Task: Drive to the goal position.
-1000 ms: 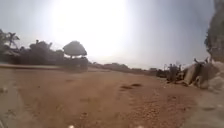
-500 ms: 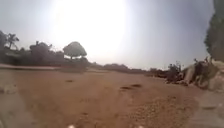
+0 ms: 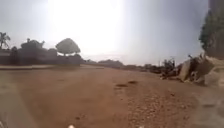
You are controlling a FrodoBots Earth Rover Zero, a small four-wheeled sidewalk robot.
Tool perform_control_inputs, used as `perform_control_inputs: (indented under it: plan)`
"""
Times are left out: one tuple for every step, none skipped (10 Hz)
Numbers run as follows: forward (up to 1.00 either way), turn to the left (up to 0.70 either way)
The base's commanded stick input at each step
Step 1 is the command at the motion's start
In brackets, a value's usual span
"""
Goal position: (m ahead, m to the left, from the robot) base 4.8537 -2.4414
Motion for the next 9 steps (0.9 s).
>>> perform_control_inputs:
  plan:
    - [0.45,-0.27]
    - [0.45,-0.27]
    - [0.45,-0.27]
    - [0.45,-0.27]
    - [0.45,-0.27]
    - [0.45,-0.27]
    - [0.45,-0.27]
    - [0.45,-0.27]
    - [0.45,-0.27]
